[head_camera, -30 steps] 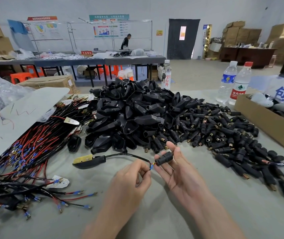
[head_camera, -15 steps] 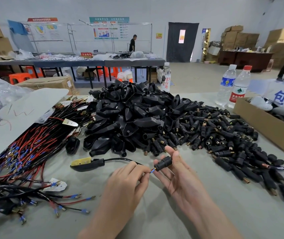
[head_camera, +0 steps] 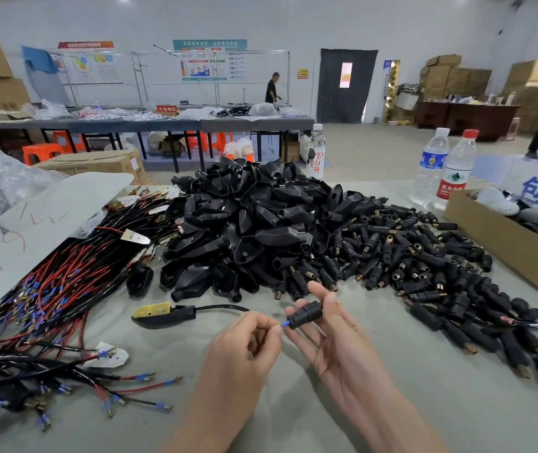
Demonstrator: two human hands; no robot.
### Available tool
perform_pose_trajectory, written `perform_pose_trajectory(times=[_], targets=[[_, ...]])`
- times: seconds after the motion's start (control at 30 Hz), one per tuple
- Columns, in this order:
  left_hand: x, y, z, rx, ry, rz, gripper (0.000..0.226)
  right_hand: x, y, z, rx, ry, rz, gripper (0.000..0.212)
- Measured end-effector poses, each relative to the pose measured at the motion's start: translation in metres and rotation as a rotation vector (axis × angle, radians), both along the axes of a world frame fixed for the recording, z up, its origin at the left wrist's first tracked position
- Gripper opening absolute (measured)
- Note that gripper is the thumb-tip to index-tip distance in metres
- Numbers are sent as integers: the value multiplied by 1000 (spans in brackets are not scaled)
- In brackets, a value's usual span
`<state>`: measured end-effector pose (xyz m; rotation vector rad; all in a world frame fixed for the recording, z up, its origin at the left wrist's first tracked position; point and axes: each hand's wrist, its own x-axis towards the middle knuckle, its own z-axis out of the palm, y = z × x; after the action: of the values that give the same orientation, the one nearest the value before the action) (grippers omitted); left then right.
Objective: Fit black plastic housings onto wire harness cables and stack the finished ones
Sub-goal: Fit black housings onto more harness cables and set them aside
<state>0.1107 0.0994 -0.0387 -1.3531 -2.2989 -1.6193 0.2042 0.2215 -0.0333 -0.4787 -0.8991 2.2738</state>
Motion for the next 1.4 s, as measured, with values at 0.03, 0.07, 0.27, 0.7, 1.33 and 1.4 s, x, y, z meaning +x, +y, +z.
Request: perform_pose_trajectory(times=[0.03,0.07,0.27,0.7,1.33,1.4], targets=[[0,0,0,-3,20,-2,17,0,-1,0,5,-5,8,32],[0,-1,0,-7,44,-4,19,0,-1,0,12,-12,14,31],[3,-1,4,-6,178,34,10,4,0,4,215,-172,-32,34],[6,-3,2,-69,-19,-9,9,12,11,8,247,-208,-102,31],[15,-2,-1,-123,23,-139,14,5,9,5,-254,-109,-133,24],[18,-1,-2,-110,27,-146,13,2,7,7,-340,-64,-129,25]])
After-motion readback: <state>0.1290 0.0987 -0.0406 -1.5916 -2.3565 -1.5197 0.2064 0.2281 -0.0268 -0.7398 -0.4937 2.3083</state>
